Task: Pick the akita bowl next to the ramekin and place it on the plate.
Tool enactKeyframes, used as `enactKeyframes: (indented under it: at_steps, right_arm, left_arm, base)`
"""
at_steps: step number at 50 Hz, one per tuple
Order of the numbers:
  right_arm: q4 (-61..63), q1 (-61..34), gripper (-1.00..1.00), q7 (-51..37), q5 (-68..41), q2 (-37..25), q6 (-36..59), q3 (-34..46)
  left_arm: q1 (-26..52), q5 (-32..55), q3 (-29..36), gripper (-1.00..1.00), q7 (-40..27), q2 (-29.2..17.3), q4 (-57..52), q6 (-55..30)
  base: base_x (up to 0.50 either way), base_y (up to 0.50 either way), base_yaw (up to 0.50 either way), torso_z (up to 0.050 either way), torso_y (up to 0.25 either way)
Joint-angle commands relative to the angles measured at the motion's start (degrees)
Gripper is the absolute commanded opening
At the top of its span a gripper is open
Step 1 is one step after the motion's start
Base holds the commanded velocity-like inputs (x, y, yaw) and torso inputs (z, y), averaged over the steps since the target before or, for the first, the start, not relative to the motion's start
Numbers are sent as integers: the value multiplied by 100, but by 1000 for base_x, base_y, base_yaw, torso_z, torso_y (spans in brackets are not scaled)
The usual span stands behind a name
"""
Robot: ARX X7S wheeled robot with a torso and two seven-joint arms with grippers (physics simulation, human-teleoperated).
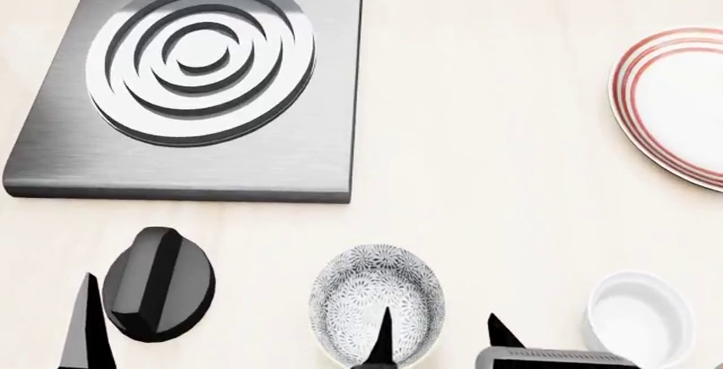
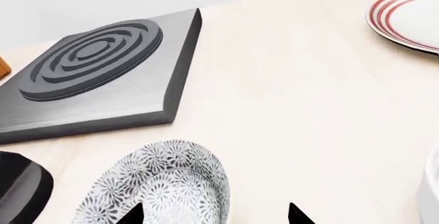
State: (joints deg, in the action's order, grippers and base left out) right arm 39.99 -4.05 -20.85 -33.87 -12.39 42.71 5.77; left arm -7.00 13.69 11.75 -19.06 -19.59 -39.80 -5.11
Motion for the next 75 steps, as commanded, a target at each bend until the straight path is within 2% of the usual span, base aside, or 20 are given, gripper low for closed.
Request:
enactKeyframes:
  at_steps: [1,28,29,50,60,69,75]
  right_arm:
    - [-412,-133,100,64,-90,38,-61,-50]
    - [-1064,-301,100,194,-143,94,-321,-6]
    - [-1056,-297,-100,187,-146,92,-325,-6]
    - [-710,-175,-100,170,-159,67,-600,81]
    - [-655,-131,-100,316,-824,184,-626,-184]
    - [-625,-211,-100,338,-2230,365,-466,-743]
    - [-647,-279,-100,263,-2687,403,-456,-911]
  left_arm:
    - [1,17,20,100,-14,-17,25,25]
    - [14,29,60,100,-54,-57,105,66]
    - [15,31,61,100,-57,-58,106,65]
    - [38,55,90,100,-89,-87,152,72]
    - [41,50,115,100,-105,-102,156,78]
    - [29,49,129,100,-120,-116,161,97]
    - [9,-71,144,100,-170,-122,186,138]
  base:
    - [0,0,0,0,0]
    - [0,0,0,0,-1]
    - [0,0,0,0,0]
    - [0,0,0,0,-1]
    - [0,0,0,0,0]
    - [0,0,0,0,0]
    - [0,0,0,0,0]
